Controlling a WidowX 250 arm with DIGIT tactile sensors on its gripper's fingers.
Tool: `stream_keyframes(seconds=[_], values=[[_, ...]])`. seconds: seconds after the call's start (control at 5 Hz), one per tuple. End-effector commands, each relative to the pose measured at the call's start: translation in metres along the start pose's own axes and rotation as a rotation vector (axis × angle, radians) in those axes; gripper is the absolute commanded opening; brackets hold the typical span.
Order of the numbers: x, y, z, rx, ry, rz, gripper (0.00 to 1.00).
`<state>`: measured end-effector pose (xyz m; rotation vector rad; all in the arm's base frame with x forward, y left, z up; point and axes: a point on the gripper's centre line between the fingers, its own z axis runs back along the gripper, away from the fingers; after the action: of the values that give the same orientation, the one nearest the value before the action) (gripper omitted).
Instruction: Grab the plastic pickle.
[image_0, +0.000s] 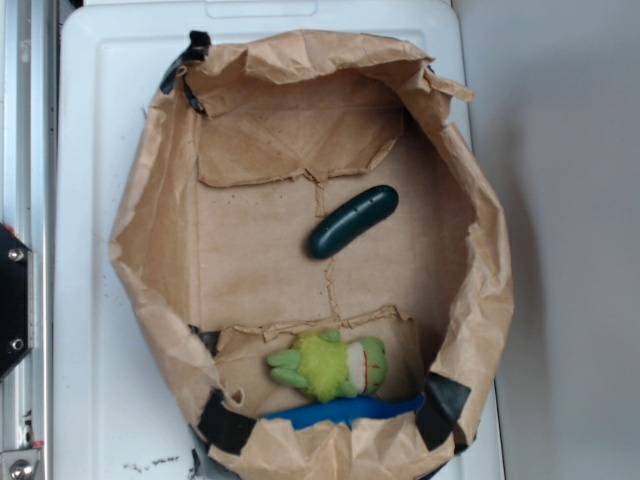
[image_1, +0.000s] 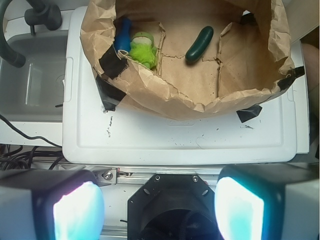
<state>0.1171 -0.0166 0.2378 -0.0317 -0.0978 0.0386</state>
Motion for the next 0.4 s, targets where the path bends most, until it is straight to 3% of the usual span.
stream_keyframes(seconds=[0.0,0.2], values=[[0.000,0.000,0.000,0.000,0.000,0.000,1.00],[0.003,0.008,0.011,-0.038,-0.054,0.067,1.00]])
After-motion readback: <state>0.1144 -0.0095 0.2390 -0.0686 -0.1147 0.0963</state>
